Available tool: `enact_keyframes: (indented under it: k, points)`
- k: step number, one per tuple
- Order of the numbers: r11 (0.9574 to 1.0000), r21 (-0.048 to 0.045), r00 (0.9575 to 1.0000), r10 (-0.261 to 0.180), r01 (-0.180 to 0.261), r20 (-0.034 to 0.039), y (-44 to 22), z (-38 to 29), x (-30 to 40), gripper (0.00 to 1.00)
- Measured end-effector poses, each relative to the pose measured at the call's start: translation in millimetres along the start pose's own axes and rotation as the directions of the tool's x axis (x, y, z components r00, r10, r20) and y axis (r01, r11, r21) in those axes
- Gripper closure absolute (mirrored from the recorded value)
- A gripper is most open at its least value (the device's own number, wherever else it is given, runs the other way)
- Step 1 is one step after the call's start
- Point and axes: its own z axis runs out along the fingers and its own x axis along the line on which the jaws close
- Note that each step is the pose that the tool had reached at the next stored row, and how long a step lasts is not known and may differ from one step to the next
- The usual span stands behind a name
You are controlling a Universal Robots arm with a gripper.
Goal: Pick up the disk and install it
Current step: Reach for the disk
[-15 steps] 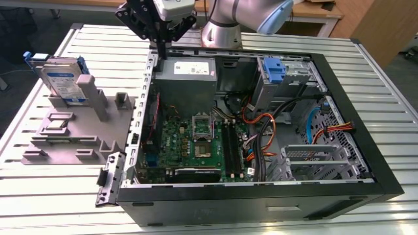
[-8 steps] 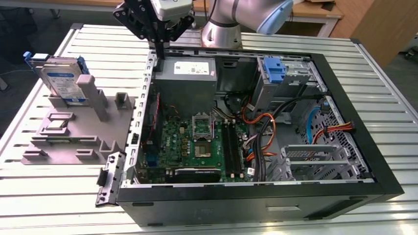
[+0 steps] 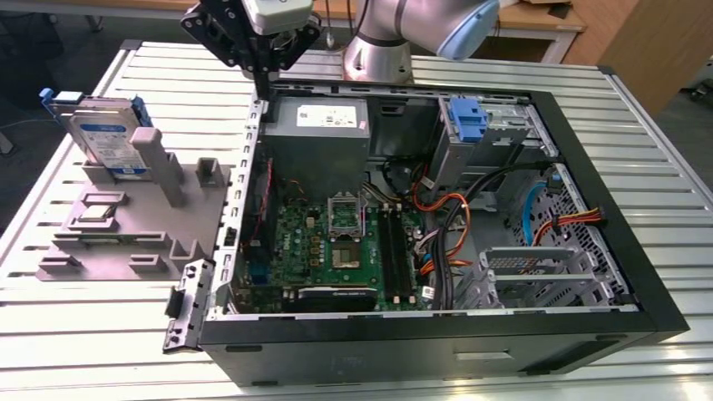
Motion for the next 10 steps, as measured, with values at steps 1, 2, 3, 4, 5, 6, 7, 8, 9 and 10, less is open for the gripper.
enact_keyframes:
  k: [1, 2, 3, 4, 5, 6, 7, 8, 9, 10]
  points:
    - [1.0000, 0.0000, 1.0000, 0.000, 0.000, 0.0000, -0.1, 0.0, 1.0, 0.90]
    - [1.0000, 0.0000, 1.0000, 0.000, 0.000, 0.0000, -0.1, 0.0, 1.9, 0.90]
    - [1.0000, 0.0001, 1.0000, 0.000, 0.000, -0.0001, -0.2, 0.0, 2.7, 0.90]
    - [1.0000, 0.0000, 1.0000, 0.000, 0.000, 0.0000, -0.3, 0.1, 3.6, 0.90]
    - [1.0000, 0.0000, 1.0000, 0.000, 0.000, 0.0000, -0.3, 0.0, 4.4, 0.90]
    - [1.0000, 0.0000, 1.0000, 0.000, 0.000, 0.0000, -0.4, 0.0, 5.1, 0.90]
    - [1.0000, 0.0000, 1.0000, 0.000, 0.000, 0.0000, -0.4, 0.1, 5.7, 0.90]
    - [1.0000, 0.0000, 1.0000, 0.000, 0.000, 0.0000, -0.4, 0.1, 6.3, 0.90]
    - [1.0000, 0.0000, 1.0000, 0.000, 0.000, -0.0001, -0.5, 0.0, 6.8, 0.90]
    - [1.0000, 0.0000, 1.0000, 0.000, 0.000, -0.0001, -0.5, 0.0, 7.3, 0.90]
